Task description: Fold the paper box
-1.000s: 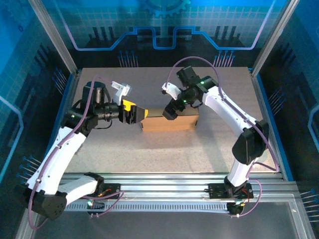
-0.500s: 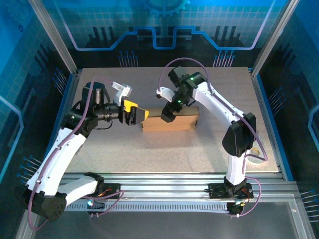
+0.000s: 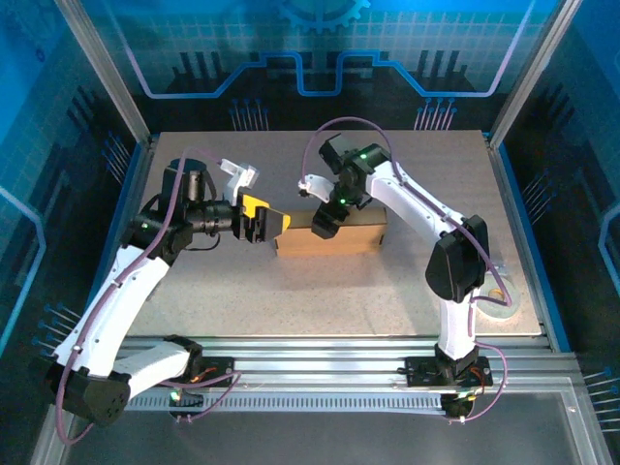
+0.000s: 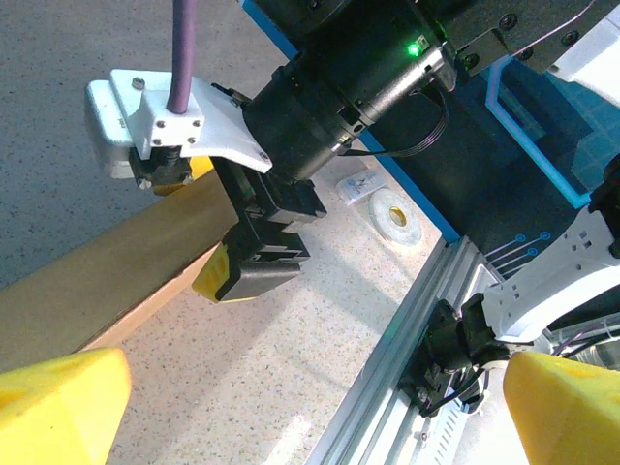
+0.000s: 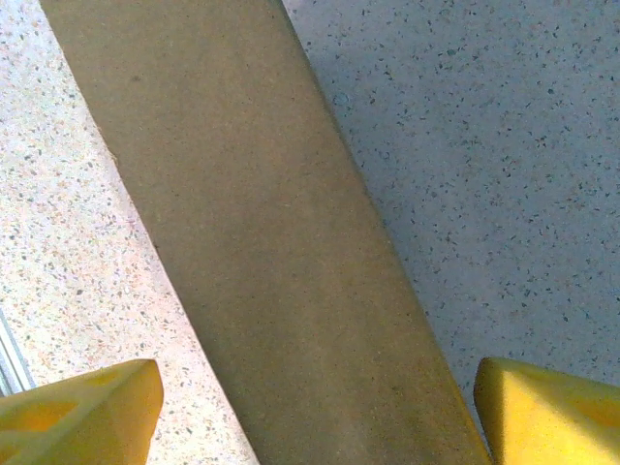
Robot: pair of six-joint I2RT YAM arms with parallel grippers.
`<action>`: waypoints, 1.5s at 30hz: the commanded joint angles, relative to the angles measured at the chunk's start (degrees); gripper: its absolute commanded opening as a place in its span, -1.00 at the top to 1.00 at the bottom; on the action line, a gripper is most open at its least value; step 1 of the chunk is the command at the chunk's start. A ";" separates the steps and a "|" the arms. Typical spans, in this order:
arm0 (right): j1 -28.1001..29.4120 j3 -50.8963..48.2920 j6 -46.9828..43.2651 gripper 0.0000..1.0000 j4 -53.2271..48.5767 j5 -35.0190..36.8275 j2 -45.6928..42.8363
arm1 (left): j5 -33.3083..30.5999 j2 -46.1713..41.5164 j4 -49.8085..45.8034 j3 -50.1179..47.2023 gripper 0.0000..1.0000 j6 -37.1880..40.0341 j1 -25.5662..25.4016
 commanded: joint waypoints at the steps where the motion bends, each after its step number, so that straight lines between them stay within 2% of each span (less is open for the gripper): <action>1: 1.38 -1.54 0.46 -0.65 0.78 0.88 0.53 | 1.20 0.11 1.38 -0.71 -0.99 0.25 -0.06; 14: 2.40 -8.24 2.78 -0.47 6.32 3.83 -2.16 | 0.11 0.30 -0.30 0.18 -0.99 1.09 -0.07; 26: 1.95 -13.85 11.77 -0.07 14.05 3.57 -7.64 | -1.98 0.21 0.64 -0.56 -0.99 -0.75 -0.08; 33: -1.70 -23.18 25.52 0.28 25.77 -3.65 -14.06 | -1.68 0.08 6.62 -5.18 -0.99 -5.56 -0.07; 36: -2.72 -26.98 32.74 0.28 29.65 -3.29 -16.77 | -1.84 0.73 8.77 -6.77 -0.99 -7.25 -0.33; 42: -7.30 -38.54 51.47 0.28 43.09 -10.08 -22.42 | -3.83 -0.01 12.43 -9.45 -0.99 -9.37 -0.78; 45: -8.44 -43.48 57.08 0.27 49.51 -11.54 -24.06 | -3.56 0.25 13.08 -10.06 -0.99 -9.64 -1.03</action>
